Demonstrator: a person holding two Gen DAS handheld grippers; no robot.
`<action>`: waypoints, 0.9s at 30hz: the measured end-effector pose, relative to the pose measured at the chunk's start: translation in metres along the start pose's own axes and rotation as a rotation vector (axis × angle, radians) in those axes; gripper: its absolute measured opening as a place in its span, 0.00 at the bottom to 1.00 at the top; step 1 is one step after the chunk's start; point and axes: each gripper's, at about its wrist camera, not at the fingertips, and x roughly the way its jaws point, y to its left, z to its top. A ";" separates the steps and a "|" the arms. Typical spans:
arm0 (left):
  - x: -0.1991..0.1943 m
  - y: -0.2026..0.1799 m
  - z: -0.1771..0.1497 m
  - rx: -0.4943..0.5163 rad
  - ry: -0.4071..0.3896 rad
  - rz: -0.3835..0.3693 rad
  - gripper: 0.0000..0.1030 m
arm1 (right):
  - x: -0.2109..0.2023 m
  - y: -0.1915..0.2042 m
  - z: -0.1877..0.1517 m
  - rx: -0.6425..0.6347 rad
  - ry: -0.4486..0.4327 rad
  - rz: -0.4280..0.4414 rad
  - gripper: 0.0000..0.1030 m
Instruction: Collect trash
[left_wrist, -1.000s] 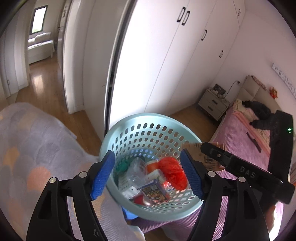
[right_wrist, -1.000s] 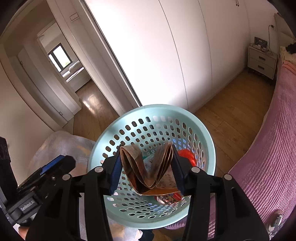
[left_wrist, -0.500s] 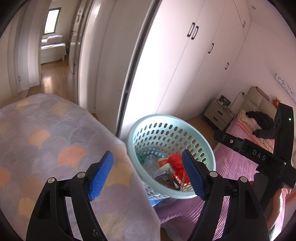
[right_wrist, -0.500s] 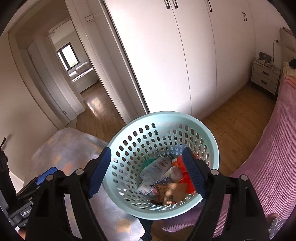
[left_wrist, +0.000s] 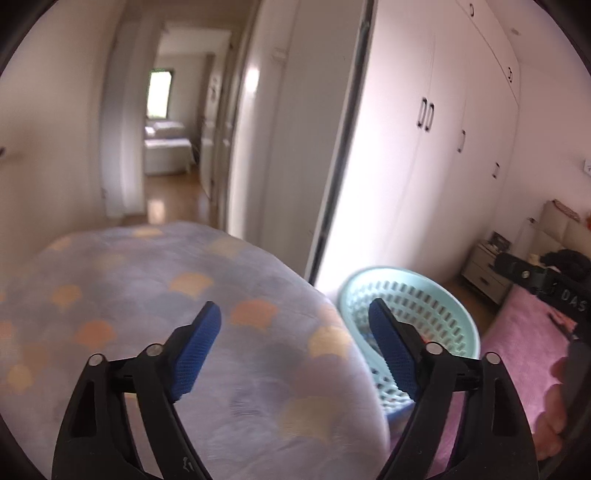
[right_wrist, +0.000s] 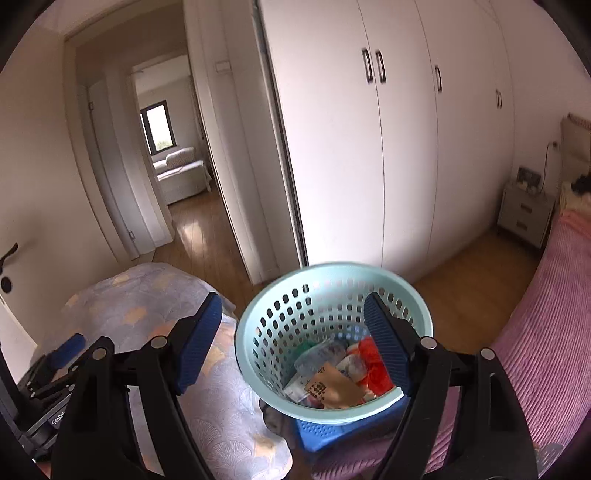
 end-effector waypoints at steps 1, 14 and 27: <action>-0.004 0.002 -0.003 0.007 -0.028 0.020 0.79 | -0.003 0.001 -0.003 -0.001 -0.010 0.006 0.73; -0.010 0.038 -0.026 -0.076 -0.124 0.033 0.84 | -0.027 0.010 -0.040 -0.056 -0.125 -0.060 0.73; -0.007 0.020 -0.036 0.021 -0.095 0.039 0.89 | -0.018 0.029 -0.052 -0.050 -0.128 -0.055 0.73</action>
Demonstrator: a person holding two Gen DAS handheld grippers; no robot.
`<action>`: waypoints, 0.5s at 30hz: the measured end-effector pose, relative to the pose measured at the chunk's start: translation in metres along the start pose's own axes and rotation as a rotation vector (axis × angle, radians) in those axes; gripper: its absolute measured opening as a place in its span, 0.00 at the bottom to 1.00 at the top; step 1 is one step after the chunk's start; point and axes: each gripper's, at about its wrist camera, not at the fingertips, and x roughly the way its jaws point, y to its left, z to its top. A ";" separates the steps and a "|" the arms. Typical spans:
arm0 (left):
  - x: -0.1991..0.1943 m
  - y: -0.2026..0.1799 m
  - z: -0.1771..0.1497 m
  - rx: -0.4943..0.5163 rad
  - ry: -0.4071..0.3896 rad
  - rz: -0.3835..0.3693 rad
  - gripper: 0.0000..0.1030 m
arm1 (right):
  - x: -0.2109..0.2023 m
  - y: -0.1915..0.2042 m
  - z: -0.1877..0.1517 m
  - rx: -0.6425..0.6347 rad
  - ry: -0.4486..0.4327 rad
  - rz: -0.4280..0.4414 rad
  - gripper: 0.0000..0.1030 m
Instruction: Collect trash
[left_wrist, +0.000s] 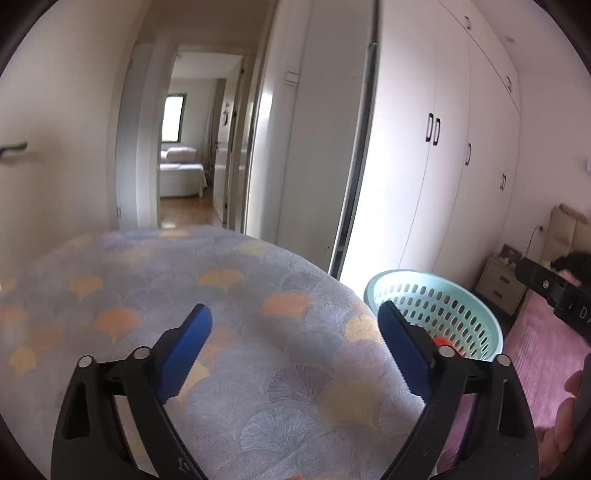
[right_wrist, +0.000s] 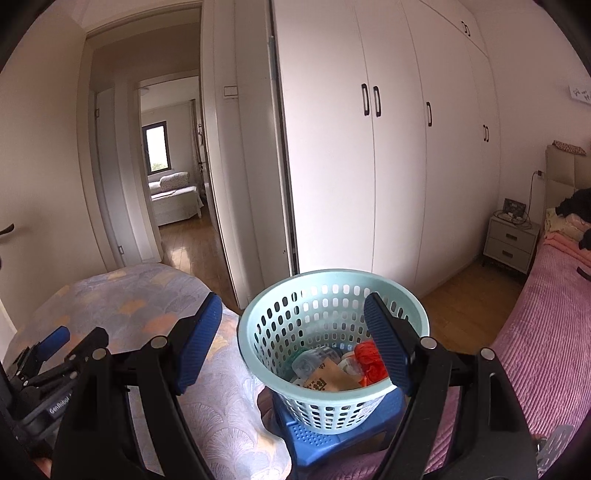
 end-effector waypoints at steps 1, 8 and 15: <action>0.000 -0.003 0.000 0.014 -0.002 0.007 0.89 | 0.001 0.001 -0.001 -0.001 0.003 0.007 0.73; 0.003 -0.004 -0.001 0.024 0.007 0.015 0.89 | 0.003 0.002 -0.004 0.002 0.002 0.007 0.73; 0.004 -0.005 -0.001 0.030 0.010 0.020 0.91 | 0.006 -0.004 -0.004 0.021 0.018 0.005 0.73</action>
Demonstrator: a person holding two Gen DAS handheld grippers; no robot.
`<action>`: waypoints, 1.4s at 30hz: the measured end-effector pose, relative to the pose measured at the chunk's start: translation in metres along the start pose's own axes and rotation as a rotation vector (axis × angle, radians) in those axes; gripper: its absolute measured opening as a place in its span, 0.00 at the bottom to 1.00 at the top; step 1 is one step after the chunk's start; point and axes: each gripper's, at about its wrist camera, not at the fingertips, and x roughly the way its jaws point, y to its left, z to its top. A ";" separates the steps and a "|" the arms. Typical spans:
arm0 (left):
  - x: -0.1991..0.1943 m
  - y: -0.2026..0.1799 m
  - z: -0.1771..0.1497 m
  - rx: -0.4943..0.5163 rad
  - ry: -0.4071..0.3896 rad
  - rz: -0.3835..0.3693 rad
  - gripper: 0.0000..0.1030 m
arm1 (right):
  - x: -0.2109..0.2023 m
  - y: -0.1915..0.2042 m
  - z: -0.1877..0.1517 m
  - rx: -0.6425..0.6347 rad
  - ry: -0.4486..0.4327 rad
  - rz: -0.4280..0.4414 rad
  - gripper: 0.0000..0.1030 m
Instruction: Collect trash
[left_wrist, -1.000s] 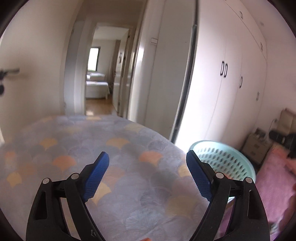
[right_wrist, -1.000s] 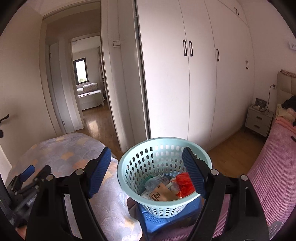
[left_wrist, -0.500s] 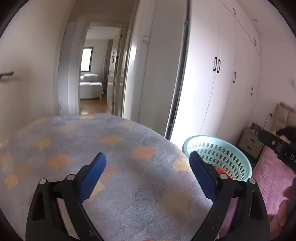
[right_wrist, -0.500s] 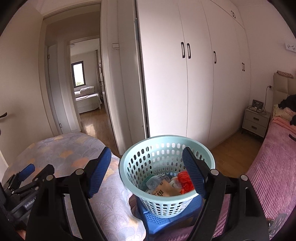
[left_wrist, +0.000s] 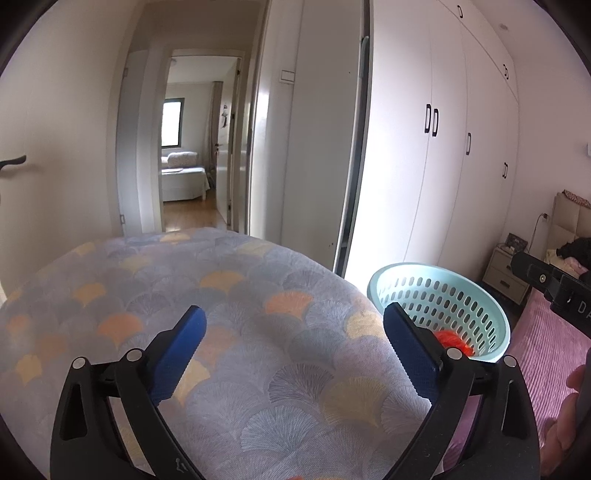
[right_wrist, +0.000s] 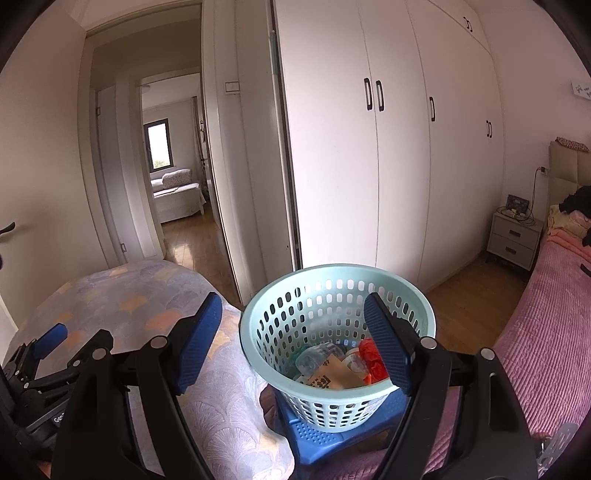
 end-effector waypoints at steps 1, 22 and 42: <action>0.000 0.000 0.000 0.001 0.000 0.000 0.91 | 0.000 0.000 0.000 -0.001 -0.001 -0.001 0.73; 0.000 0.001 -0.001 0.011 -0.001 0.002 0.91 | 0.002 0.002 0.000 0.002 0.006 0.005 0.73; -0.001 0.002 -0.001 0.013 -0.001 0.005 0.92 | -0.002 0.010 0.000 -0.019 -0.015 -0.003 0.73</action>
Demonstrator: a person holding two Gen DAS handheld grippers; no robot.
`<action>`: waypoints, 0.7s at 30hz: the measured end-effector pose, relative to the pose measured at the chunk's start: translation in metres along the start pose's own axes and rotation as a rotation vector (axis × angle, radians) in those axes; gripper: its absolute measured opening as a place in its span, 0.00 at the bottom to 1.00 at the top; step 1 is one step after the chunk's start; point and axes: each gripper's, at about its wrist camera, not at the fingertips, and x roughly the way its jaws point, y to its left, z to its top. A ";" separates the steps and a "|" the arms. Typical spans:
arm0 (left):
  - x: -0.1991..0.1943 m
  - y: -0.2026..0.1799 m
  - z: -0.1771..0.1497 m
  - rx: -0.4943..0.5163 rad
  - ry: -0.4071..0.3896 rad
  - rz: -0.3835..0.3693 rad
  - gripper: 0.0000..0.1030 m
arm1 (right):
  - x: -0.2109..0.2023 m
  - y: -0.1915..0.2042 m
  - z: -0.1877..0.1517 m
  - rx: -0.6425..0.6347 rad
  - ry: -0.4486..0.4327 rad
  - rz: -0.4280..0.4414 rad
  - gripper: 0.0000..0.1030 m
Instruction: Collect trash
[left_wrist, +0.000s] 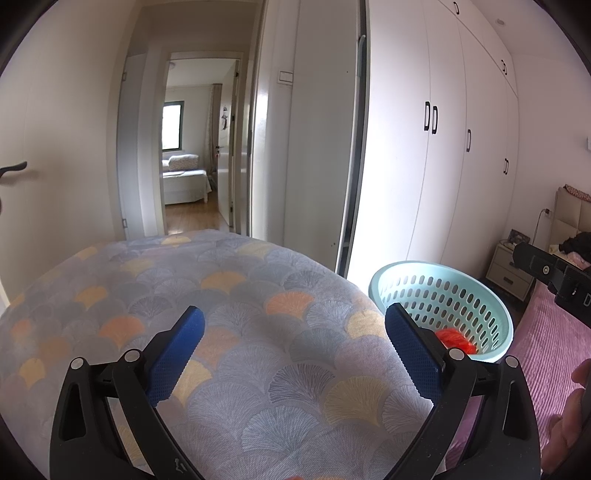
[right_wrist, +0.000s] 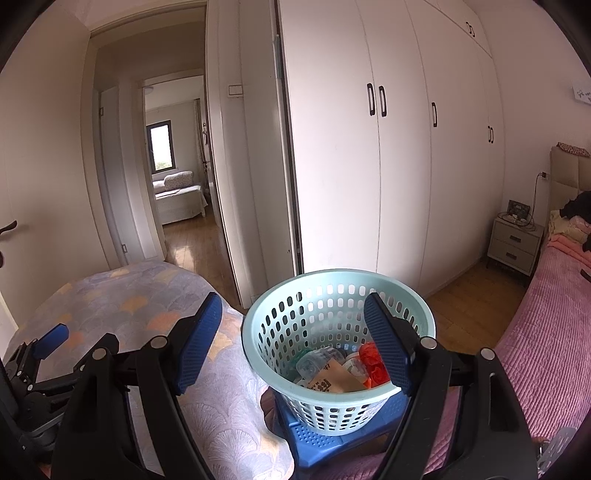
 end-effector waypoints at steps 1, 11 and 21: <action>0.000 -0.001 0.000 0.000 0.000 0.000 0.92 | 0.000 0.000 0.000 0.001 0.001 0.001 0.73; 0.000 0.000 0.000 0.002 0.000 0.000 0.92 | -0.003 0.000 0.004 -0.008 -0.015 0.003 0.73; -0.001 0.001 0.000 0.003 0.002 -0.001 0.92 | -0.004 0.000 0.006 -0.009 -0.016 0.004 0.73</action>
